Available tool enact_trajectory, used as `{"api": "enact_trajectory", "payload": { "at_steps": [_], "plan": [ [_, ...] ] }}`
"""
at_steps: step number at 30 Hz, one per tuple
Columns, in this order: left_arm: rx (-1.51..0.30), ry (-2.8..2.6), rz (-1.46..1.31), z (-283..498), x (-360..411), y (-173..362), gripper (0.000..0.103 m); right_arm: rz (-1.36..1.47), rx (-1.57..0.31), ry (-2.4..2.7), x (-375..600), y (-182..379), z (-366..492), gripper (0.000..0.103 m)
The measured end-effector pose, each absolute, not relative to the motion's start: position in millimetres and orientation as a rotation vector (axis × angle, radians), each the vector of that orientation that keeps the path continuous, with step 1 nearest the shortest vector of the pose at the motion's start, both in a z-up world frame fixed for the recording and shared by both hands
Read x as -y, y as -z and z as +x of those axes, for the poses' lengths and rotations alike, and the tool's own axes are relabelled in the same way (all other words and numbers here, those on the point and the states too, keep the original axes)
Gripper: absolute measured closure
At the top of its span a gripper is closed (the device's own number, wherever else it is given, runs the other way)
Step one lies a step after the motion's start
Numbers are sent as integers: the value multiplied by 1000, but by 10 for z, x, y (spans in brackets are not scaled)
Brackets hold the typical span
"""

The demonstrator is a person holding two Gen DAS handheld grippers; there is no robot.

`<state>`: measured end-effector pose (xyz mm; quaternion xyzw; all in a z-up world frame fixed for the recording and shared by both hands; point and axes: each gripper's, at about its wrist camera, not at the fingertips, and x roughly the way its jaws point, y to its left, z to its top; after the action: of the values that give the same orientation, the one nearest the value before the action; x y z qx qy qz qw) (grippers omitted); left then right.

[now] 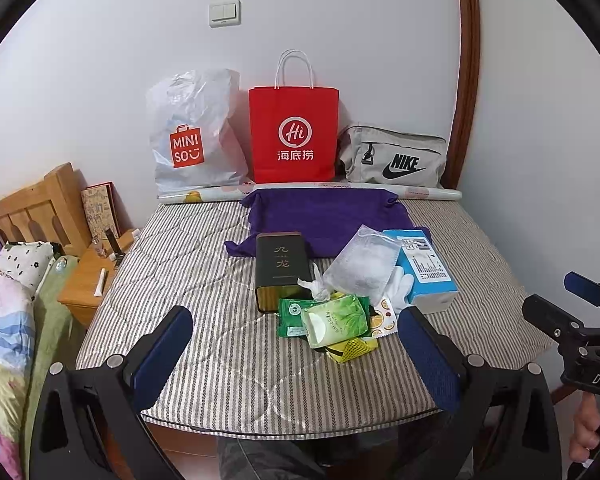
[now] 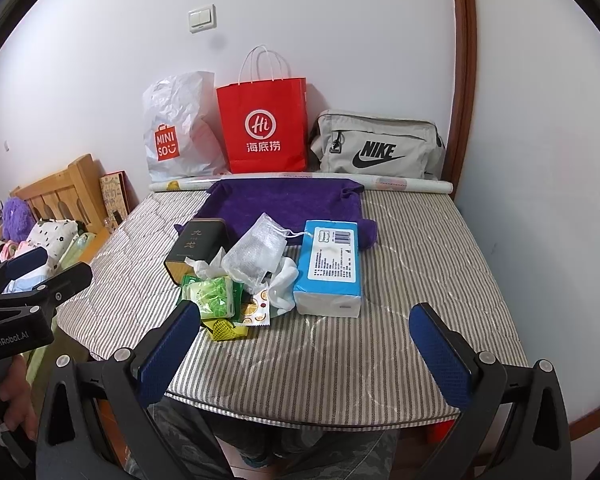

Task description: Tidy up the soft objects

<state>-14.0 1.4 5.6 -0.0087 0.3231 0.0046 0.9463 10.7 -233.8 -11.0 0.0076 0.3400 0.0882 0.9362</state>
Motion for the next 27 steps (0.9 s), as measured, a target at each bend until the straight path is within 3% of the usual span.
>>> {"api": "enact_trajectory", "payload": {
  "at_steps": [27],
  "plan": [
    [-651, -1, -17, -108, -24, -82, 0, 13, -698, -174, 2335, 132, 107, 0]
  ]
}}
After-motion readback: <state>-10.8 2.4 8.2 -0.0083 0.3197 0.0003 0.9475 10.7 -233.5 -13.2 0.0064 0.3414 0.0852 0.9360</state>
